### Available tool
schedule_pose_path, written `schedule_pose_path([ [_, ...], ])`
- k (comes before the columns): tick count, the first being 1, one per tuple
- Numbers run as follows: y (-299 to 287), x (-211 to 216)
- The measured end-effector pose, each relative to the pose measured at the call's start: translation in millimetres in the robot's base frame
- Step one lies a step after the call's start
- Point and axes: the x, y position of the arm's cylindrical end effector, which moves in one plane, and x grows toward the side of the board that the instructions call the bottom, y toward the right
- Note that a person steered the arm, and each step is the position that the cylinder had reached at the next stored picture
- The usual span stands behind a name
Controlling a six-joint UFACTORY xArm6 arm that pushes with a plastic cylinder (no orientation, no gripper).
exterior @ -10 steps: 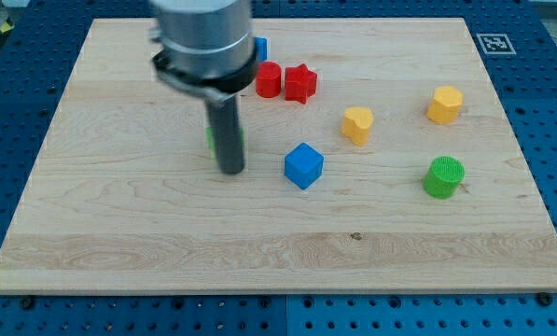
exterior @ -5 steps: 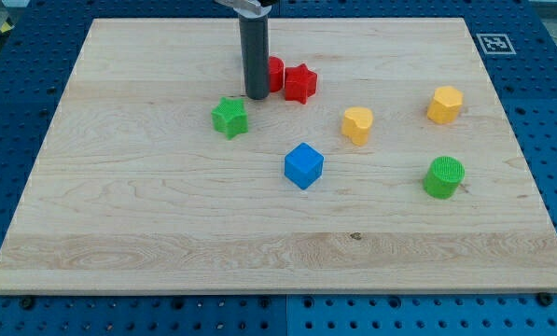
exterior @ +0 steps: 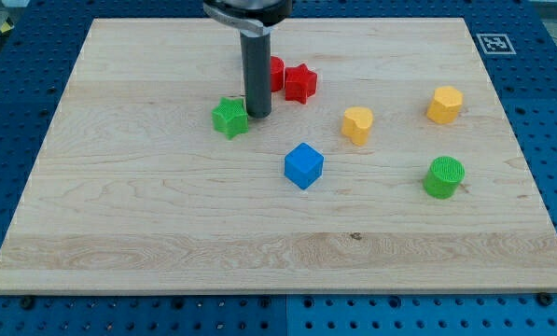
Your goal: Push the green star towards the left side of the board
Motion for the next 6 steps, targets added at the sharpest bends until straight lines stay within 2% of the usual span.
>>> schedule_pose_path([
  [1, -9.5, 12.6],
  [6, -89.1, 12.2],
])
